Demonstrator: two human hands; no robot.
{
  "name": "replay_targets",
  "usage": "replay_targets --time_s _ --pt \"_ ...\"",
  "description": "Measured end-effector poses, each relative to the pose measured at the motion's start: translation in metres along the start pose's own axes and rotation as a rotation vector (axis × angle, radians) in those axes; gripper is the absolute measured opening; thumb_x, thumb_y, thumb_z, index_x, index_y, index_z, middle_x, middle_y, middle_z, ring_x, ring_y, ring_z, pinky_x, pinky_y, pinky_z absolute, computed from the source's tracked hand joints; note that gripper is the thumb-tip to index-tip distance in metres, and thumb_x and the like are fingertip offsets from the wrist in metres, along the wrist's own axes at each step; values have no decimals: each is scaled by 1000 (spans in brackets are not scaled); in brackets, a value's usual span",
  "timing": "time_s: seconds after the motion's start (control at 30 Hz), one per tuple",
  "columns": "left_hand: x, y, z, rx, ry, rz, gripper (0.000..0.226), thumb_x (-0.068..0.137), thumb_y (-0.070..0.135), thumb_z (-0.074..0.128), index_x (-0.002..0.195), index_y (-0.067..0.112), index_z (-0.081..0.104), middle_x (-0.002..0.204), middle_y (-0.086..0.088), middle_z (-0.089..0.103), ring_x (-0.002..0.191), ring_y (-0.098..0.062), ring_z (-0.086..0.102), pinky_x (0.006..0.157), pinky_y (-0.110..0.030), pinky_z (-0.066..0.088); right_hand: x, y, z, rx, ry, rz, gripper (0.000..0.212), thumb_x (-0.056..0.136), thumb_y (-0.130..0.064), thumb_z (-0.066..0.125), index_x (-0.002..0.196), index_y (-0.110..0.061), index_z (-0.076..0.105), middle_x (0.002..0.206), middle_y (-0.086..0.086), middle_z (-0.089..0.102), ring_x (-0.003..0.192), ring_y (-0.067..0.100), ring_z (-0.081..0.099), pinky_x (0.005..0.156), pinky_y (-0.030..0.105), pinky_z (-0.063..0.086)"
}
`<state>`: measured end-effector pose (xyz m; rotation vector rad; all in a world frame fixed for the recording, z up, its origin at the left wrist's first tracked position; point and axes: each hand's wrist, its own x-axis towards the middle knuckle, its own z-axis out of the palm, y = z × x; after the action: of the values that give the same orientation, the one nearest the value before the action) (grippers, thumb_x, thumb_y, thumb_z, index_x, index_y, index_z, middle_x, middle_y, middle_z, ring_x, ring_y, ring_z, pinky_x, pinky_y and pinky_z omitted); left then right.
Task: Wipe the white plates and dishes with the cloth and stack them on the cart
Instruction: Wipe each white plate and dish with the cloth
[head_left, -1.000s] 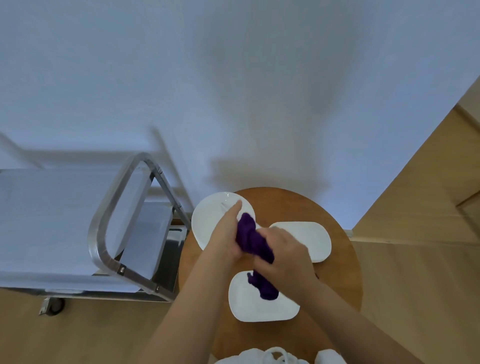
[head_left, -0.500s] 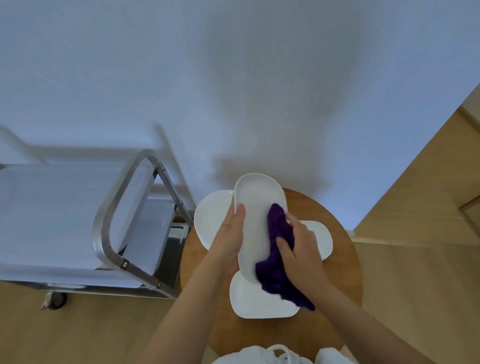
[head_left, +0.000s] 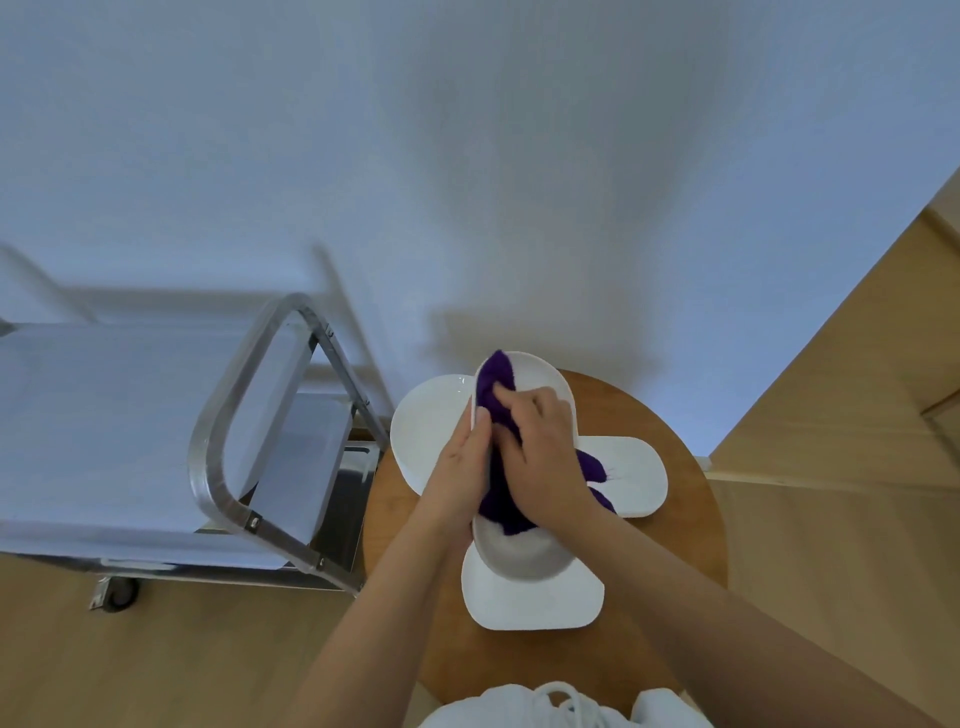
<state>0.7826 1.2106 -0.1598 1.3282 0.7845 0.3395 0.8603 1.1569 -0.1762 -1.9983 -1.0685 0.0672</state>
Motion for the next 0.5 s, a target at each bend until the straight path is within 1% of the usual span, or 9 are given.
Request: replay_targets --time_s 0.1,0.17,0.2,0.3,0.37,0.43,0.5 --pt "4 -1 -2 -55 87 -27 39 99 51 32 125 34 56 117 2 66 113 -18 61 102 -46 47 -16 -7 4 34 -121 -40 34 98 -16 42 130 -15 50 114 3 50 104 15 46 96 22 34" --pt "5 -1 -3 -56 109 -68 37 98 54 33 120 36 57 114 2 67 110 -19 61 101 -46 48 -22 -8 -1 124 -119 -8 34 96 -15 45 129 -14 52 112 2 50 99 12 44 93 19 34" --pt "6 -1 -3 -50 113 -81 36 98 55 32 119 37 56 115 1 66 110 -19 61 100 -47 48 -25 -7 -4 131 -111 -7 34 95 -14 45 128 -14 54 110 1 51 95 10 43 91 16 34" --pt "13 2 -4 -79 125 -111 48 97 58 31 131 30 50 124 -6 62 116 -26 57 103 -51 45 -39 2 -12 101 -180 -23 31 92 -15 46 120 -12 59 105 0 53 92 10 44 85 11 34" --pt "18 2 -7 -89 140 -147 54 95 62 31 137 31 43 130 -7 57 119 -30 54 103 -54 44 -53 14 -16 60 -244 -26 30 89 -14 48 116 -12 61 104 0 55 91 8 45 82 8 35" --pt "22 -2 -12 -70 158 -130 51 95 61 31 138 34 38 132 -4 54 118 -29 54 100 -54 45 -63 30 -21 9 -284 -11 29 88 -11 49 114 -11 62 106 0 56 91 9 44 81 7 35" --pt "19 -11 -13 -93 198 -185 53 95 60 32 141 35 34 130 -2 54 112 -25 56 95 -52 49 -65 46 -25 -54 -316 28 29 90 -9 49 115 -12 62 107 -1 55 93 8 41 81 10 35"
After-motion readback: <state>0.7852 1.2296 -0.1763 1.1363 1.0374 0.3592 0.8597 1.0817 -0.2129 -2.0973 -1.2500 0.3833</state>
